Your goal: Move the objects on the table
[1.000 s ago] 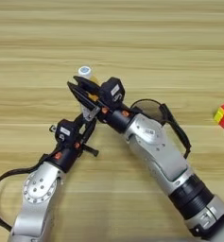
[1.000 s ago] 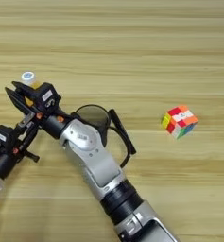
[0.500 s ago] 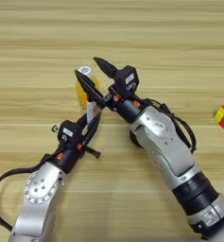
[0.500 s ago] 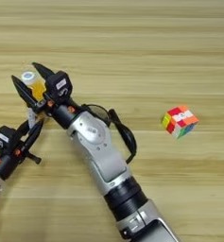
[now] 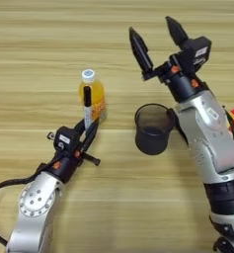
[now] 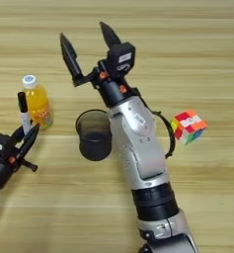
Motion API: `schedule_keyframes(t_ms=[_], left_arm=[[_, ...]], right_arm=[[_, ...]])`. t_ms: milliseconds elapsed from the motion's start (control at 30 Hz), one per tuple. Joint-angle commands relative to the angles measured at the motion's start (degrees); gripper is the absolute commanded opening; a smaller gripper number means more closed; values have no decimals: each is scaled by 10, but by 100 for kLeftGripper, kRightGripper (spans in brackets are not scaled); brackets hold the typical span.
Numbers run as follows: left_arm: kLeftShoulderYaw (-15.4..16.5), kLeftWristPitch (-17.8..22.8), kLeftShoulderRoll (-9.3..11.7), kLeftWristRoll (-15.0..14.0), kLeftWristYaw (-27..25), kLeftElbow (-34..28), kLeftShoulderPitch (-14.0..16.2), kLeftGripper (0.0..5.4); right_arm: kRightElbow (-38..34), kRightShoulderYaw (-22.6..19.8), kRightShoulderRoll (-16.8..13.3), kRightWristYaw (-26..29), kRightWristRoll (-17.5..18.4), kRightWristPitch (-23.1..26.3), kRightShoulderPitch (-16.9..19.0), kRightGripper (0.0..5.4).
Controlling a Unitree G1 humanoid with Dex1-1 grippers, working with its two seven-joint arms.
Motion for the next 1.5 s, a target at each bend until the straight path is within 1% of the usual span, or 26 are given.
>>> schedule_keyframes(t_ms=[33,133,267,400,500,633,700,833,967,1233,1300,1333,1433,1500], left_arm=[[24,20,15,-8,7,-21,11,67],[40,33,19,-9,12,-23,13,67],[59,64,17,-15,28,-16,7,67],[72,109,15,-19,46,-4,0,67],[73,142,13,-15,58,5,-6,67],[61,172,9,-8,61,17,-11,67],[57,178,6,-5,64,25,-14,67],[67,192,0,-21,65,37,-22,67],[66,199,-2,-25,60,41,-24,67],[63,203,-7,-26,56,49,-26,67],[59,203,-6,-19,56,50,-26,67],[59,203,-7,-16,58,51,-26,96],[55,199,-3,0,67,59,-28,125],[52,197,-1,6,69,64,-30,149]], right_arm=[[-3,-12,5,-5,6,10,-4,538],[-1,-19,8,-5,8,11,-6,540],[2,-25,12,-5,8,11,-9,540],[1,-24,16,-7,6,13,-9,540],[2,-24,19,-7,6,13,-8,540],[6,-23,21,-7,5,13,-8,540],[6,-23,22,-8,5,13,-8,540],[6,-20,25,-11,4,14,-7,540],[8,-20,28,-12,4,13,-7,540],[8,-19,30,-12,4,15,-7,540],[8,-17,31,-11,3,15,-6,540],[9,-17,31,-11,2,15,-6,540],[10,-15,32,-11,1,15,-6,540],[10,-14,32,-10,1,15,-5,540]])
